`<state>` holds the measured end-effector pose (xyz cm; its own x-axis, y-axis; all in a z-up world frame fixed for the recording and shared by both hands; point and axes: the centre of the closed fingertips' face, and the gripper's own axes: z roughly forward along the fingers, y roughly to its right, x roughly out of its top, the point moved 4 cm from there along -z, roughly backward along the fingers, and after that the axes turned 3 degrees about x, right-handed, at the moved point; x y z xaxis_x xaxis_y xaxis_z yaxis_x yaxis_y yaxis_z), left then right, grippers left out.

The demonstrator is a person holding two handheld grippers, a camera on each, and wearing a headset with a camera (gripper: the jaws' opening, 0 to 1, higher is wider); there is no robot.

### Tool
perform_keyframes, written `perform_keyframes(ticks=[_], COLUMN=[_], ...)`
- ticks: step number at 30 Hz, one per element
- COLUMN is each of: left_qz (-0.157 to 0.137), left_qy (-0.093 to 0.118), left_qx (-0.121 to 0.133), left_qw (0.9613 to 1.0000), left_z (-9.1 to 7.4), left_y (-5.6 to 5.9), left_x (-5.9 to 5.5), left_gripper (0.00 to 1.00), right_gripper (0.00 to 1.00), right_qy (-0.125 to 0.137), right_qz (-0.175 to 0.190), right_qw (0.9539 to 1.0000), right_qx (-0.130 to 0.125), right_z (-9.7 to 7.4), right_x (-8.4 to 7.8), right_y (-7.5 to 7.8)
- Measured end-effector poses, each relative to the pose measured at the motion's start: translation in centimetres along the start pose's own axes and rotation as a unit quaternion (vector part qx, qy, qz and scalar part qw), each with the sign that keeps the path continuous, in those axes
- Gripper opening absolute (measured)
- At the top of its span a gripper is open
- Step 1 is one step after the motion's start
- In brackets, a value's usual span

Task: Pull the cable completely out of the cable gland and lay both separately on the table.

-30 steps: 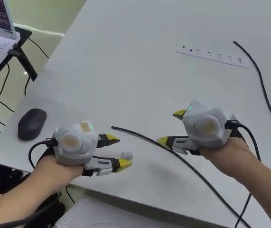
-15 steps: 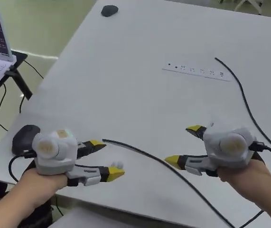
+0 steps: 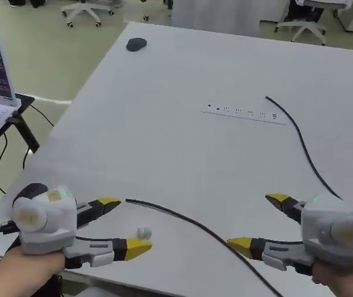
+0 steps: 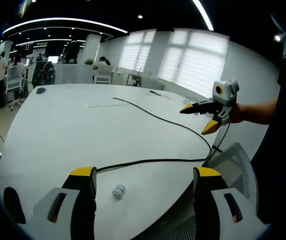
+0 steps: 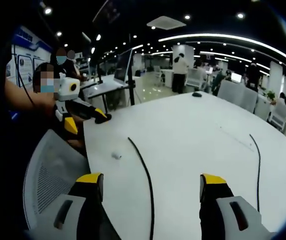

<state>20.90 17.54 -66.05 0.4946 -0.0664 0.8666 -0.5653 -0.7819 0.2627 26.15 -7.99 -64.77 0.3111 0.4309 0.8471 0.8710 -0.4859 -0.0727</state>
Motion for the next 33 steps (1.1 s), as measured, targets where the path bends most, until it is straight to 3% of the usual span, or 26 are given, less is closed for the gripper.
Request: perform_keyframes(ticks=[7, 11, 13, 18, 23, 33], left_qz=[0.006, 0.022, 0.025, 0.018, 0.004, 0.002], left_qy=[0.001, -0.017, -0.03, -0.04, -0.043, -0.048], left_qx=[0.015, 0.011, 0.013, 0.019, 0.026, 0.031], left_qw=[0.9999, 0.9996, 0.9992, 0.9989, 0.9987, 0.9984], left_z=[-0.7, -1.0, -1.2, -1.5, -1.8, -1.9], left_y=[0.2, 1.4, 1.6, 1.9, 1.7, 1.3], left_x=[-0.7, -1.6, -2.3, -3.6, -4.2, -4.0], left_gripper=[0.89, 0.95, 0.97, 0.99, 0.99, 0.99], right_gripper=[0.85, 0.95, 0.96, 0.99, 0.99, 0.99], right_qy=[0.009, 0.018, 0.014, 0.006, -0.008, -0.019], right_qz=[0.023, 0.059, 0.062, 0.068, 0.055, 0.056], right_qw=[0.9997, 0.9981, 0.9979, 0.9977, 0.9984, 0.9982], right_qx=[-0.002, -0.004, -0.009, -0.006, 0.005, 0.004], right_z=[-1.7, -2.6, -3.0, -3.6, -3.3, -3.2], right_x=[-2.4, -3.6, -4.5, -6.1, -6.6, -7.0], right_y=[-1.4, -1.8, -1.8, -2.2, -3.1, -2.6])
